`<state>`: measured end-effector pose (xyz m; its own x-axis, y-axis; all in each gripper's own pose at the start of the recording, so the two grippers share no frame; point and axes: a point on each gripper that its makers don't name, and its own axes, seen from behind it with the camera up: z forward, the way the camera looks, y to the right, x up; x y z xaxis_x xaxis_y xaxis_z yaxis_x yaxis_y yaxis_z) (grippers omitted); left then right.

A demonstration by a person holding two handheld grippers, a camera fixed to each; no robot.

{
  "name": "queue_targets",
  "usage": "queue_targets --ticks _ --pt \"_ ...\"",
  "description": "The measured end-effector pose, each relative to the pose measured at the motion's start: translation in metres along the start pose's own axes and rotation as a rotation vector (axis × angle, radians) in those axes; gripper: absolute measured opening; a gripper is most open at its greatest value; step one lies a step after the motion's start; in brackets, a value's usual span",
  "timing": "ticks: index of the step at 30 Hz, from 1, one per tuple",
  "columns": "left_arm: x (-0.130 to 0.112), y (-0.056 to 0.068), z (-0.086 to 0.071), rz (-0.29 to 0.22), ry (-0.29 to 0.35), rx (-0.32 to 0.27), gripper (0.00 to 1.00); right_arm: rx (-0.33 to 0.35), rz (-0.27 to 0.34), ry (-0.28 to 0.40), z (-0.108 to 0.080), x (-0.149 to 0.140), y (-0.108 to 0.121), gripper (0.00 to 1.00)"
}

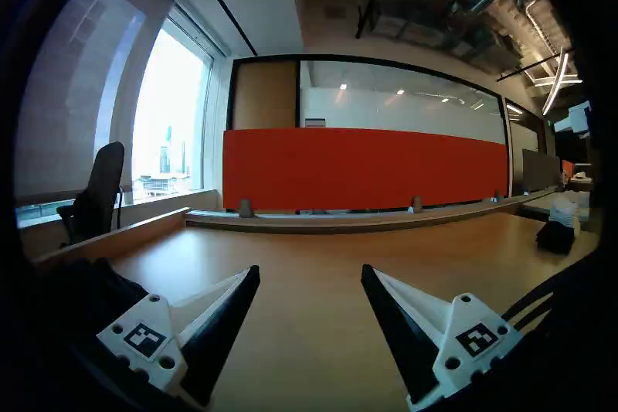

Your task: Fold towel

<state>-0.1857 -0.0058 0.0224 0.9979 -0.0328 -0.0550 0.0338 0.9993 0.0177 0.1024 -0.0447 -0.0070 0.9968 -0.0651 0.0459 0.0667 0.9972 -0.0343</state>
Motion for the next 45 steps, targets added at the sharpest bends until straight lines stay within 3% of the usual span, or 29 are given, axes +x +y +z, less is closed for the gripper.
queue_targets --ticks 29,45 --pt "-0.003 -0.002 -0.003 0.013 0.011 0.011 0.98 -0.004 -0.001 -0.011 0.003 -0.011 0.012 1.0" --pt "-0.005 -0.002 -0.002 0.013 0.011 0.012 0.98 -0.003 -0.01 0.052 0.007 -0.001 0.026 1.0"
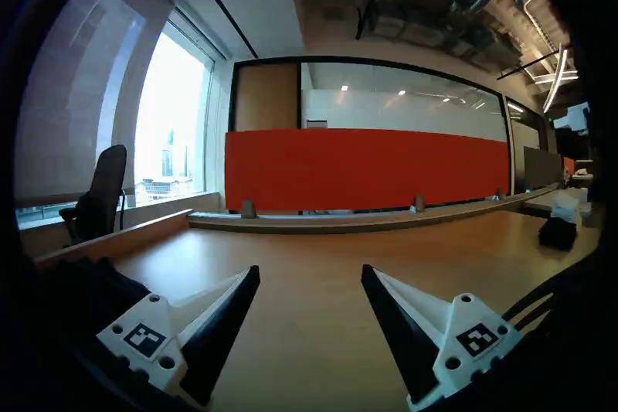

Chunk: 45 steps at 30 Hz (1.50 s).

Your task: Fold towel

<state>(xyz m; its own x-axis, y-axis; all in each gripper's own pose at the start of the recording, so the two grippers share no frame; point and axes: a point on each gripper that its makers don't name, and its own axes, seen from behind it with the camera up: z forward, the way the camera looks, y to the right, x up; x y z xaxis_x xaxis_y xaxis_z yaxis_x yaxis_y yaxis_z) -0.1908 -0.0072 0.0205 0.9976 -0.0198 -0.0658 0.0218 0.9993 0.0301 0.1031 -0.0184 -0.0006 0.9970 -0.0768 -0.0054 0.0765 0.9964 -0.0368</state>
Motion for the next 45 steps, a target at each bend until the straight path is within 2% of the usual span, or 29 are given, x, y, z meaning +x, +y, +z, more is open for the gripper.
queue_targets --ticks 11,26,41,45 --pt "-0.003 0.001 0.001 0.0 0.001 0.0 0.98 -0.004 0.053 0.024 0.002 -0.019 0.023 1.0" --pt "-0.004 0.002 0.0 -0.001 0.001 0.0 0.98 0.046 0.078 0.014 0.005 -0.075 0.017 1.0" --pt "-0.004 0.003 0.0 0.0 0.001 0.001 0.98 -0.01 0.145 0.006 0.015 -0.124 0.036 1.0" --pt "-0.004 0.003 0.0 0.0 0.001 0.001 0.98 -0.032 0.142 -0.001 0.016 -0.137 0.042 0.99"
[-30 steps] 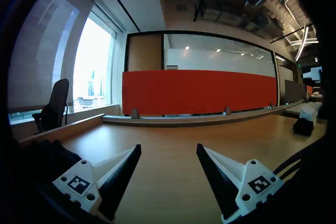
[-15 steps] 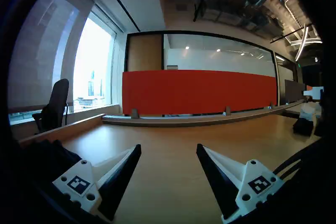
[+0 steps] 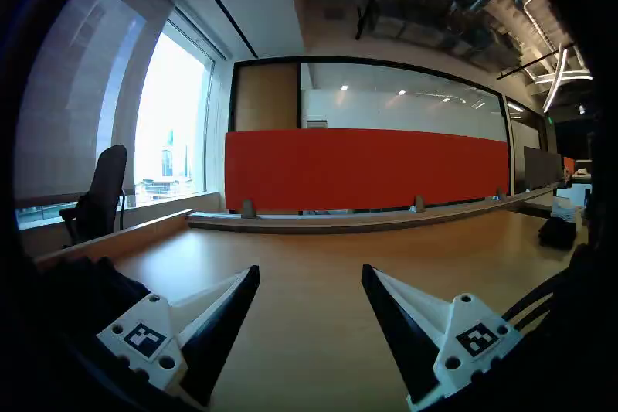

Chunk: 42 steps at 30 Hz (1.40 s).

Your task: Fold towel

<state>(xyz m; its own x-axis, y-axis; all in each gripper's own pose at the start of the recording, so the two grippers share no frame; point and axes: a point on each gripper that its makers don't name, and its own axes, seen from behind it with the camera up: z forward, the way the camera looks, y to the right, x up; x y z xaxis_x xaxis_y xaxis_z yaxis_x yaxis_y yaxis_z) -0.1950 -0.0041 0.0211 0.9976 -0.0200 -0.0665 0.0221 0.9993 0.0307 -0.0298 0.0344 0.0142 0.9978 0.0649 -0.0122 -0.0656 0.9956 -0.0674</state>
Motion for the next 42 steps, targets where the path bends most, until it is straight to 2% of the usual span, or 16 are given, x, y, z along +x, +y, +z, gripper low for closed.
queue_targets --ticks 15,32,42 --pt "0.0 -0.001 0.001 0.0 0.0 0.0 0.98 0.023 -0.029 -0.003 0.002 -0.027 -0.005 0.99" --pt "0.0 0.0 0.001 0.0 0.0 0.0 0.98 0.047 -0.085 0.011 -0.004 -0.029 -0.017 0.99" --pt "0.0 0.0 0.0 0.0 0.0 0.0 0.98 0.062 -0.081 0.013 -0.005 -0.029 -0.022 0.99"
